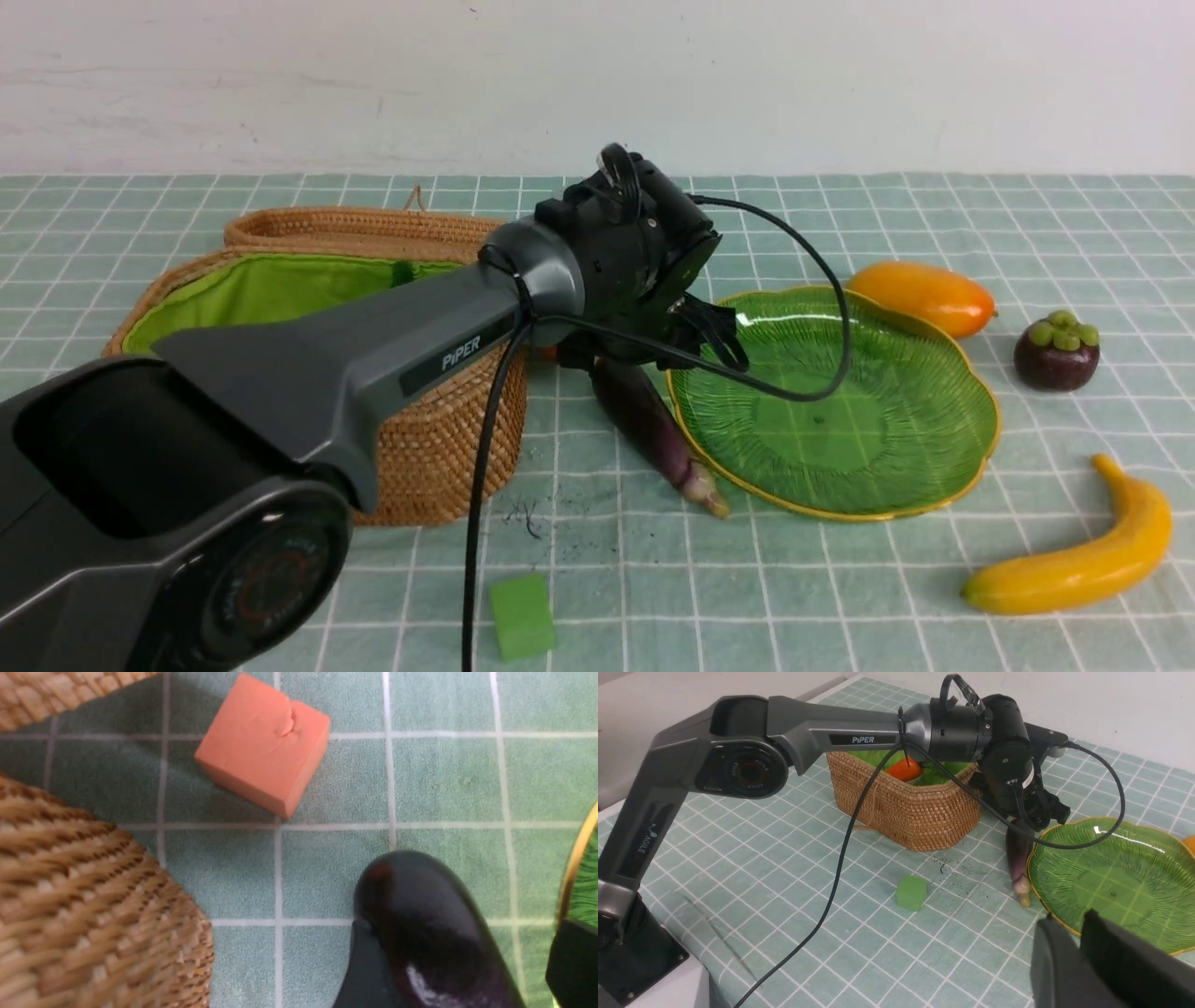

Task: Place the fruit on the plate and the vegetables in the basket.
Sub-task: Use the left arm to grab an eggplant and put it into the left basket

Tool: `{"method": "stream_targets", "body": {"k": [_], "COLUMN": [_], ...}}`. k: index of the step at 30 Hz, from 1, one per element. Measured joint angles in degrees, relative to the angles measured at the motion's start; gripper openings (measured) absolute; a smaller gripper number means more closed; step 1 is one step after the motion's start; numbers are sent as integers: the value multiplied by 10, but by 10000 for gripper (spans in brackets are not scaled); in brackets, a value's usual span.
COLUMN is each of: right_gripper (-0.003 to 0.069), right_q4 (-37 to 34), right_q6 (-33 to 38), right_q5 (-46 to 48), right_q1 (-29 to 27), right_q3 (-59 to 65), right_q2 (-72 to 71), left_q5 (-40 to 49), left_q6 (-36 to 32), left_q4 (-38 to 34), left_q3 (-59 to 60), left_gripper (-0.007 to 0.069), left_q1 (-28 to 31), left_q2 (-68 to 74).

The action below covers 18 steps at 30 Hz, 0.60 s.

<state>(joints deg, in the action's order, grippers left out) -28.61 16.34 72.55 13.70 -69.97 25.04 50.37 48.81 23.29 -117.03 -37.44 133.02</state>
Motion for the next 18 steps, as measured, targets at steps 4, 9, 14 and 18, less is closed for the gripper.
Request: {"method": "stream_targets", "body": {"k": [4, 9, 14, 18], "right_gripper": [95, 98, 99, 101], "right_q4": [0, 0, 1, 1], "right_q6": [0, 0, 0, 0], "right_q5": [0, 0, 0, 0], "right_q1": [0, 0, 0, 0], "right_q3": [0, 0, 0, 0], "right_q2": [0, 0, 0, 0], "left_q5": [3, 3, 3, 6], "left_q6": [1, 3, 5, 5], "left_q4": [5, 11, 15, 16], "left_q3": [0, 0, -1, -1], "left_gripper": [472, 461, 459, 447], "left_q1": [0, 0, 0, 0], "left_q2": [11, 22, 28, 32]}}
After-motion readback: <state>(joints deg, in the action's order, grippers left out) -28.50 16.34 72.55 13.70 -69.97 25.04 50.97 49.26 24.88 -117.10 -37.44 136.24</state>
